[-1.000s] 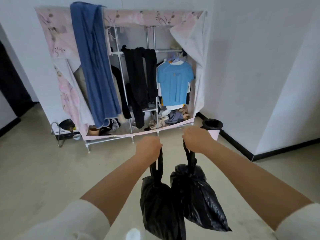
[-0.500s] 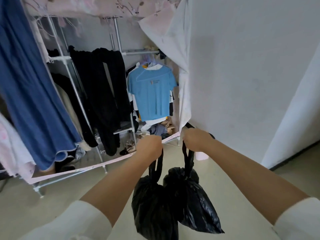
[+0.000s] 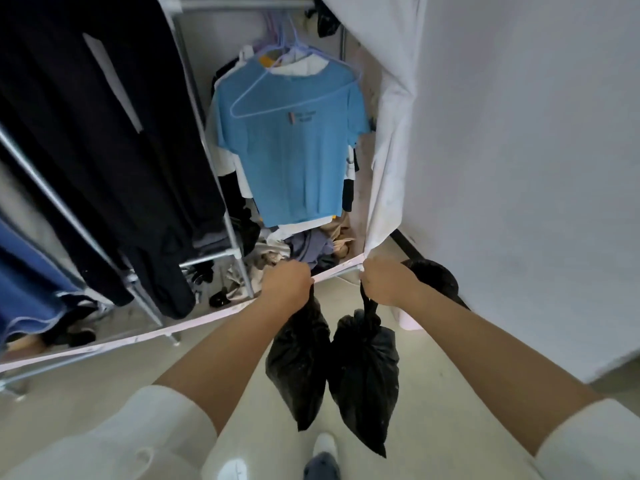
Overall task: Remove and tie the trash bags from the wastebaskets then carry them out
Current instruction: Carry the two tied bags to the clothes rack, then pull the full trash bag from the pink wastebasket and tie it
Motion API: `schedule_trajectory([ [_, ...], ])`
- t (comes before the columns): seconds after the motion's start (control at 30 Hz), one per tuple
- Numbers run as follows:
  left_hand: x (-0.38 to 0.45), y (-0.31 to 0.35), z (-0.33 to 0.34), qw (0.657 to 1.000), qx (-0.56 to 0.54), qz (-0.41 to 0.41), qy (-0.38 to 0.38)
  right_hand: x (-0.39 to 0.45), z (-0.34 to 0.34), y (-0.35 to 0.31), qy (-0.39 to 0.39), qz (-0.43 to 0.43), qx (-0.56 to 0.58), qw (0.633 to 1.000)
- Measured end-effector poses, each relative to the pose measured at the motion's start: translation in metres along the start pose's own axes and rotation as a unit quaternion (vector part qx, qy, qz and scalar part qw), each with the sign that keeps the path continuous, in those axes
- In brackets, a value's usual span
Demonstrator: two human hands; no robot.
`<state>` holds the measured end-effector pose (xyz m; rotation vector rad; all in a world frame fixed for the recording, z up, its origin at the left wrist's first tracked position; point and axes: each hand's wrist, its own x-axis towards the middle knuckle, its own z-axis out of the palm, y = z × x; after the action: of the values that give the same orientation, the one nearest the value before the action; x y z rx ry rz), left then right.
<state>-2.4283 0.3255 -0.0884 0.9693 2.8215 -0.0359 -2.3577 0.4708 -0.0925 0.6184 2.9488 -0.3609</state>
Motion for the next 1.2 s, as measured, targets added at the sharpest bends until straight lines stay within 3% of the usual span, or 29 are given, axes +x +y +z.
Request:
schedule_trajectory([
  [0.27, 0.243, 0.009, 0.094, 0.991, 0.004, 0.018, -0.133, 0.226, 0.086, 0.086, -0.103, 0.048, 0.026, 0.993],
  [0.4, 0.334, 0.016, 0.155, 0.977, -0.035, -0.012, -0.209, 0.305, 0.141, 0.123, -0.162, 0.077, 0.034, 0.983],
  [0.6, 0.447, 0.018, 0.256, 0.968, -0.027, -0.042, -0.244, 0.407, 0.241, 0.179, -0.213, 0.114, 0.042, 0.969],
  [0.73, 0.495, 0.020, 0.335, 0.964, -0.043, -0.058, -0.255, 0.453, 0.328, 0.212, -0.260, 0.100, 0.046, 0.959],
  [0.9, 0.525, 0.029, 0.414, 0.961, -0.051, -0.063, -0.265, 0.480, 0.394, 0.239, -0.263, 0.114, 0.079, 0.955],
  [1.2, 0.529, 0.053, 0.428, 0.966, 0.009, -0.094, -0.242, 0.471, 0.385, 0.280, -0.232, 0.143, 0.109, 0.956],
])
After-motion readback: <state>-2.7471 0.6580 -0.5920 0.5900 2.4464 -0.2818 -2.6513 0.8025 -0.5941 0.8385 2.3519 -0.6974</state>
